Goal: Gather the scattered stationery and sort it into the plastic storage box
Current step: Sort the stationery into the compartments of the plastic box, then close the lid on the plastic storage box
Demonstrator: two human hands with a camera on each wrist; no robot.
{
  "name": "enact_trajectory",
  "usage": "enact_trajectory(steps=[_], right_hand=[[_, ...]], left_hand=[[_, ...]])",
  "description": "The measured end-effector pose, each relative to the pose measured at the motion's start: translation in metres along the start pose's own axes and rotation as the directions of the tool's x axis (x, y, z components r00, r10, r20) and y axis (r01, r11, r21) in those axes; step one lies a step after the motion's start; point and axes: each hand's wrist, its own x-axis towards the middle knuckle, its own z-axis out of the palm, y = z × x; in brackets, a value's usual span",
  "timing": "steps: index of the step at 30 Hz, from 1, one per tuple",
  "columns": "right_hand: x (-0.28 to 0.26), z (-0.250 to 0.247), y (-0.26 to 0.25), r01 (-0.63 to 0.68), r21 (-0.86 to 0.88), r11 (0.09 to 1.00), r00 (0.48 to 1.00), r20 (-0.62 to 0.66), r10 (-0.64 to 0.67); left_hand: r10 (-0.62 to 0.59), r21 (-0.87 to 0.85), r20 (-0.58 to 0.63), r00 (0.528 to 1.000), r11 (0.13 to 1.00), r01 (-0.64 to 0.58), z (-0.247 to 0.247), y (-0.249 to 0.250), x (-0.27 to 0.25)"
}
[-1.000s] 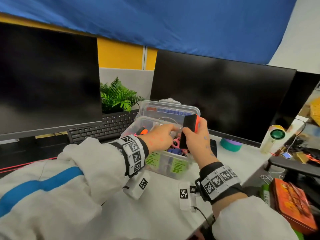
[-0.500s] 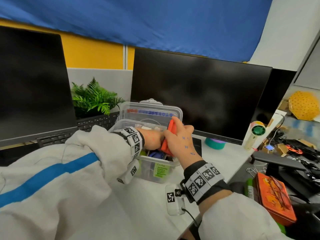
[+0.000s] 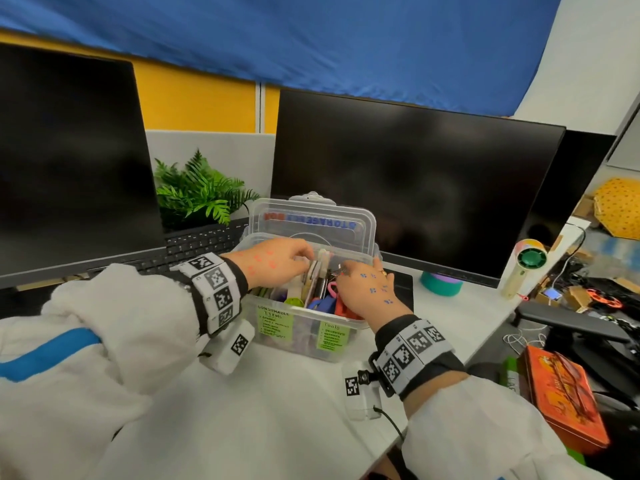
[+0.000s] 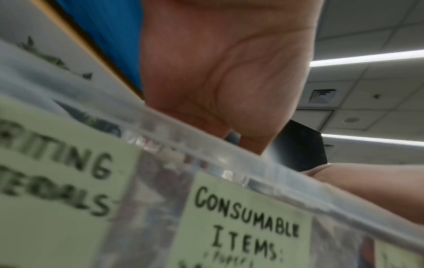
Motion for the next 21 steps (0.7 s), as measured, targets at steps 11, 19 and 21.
enact_trajectory(steps=[11,19,21], right_hand=[[0.034,-0.033,0.011,0.014,0.556,0.831,0.965,-0.226,0.135],[0.064,-0.056,0.027,0.128,0.605,0.786,0.948,-0.307,0.082],[0.068,-0.052,0.027,0.167,0.547,0.820,0.941,-0.337,0.034]], left_hand=[[-0.170,0.274,-0.071,0.983,0.944,0.183,0.015,-0.041,-0.039],[-0.315,0.191,-0.057,0.947,0.928,0.320,0.003,-0.045,-0.040],[-0.316,0.204,-0.066,0.947,0.924,0.322,0.003,-0.045,-0.040]])
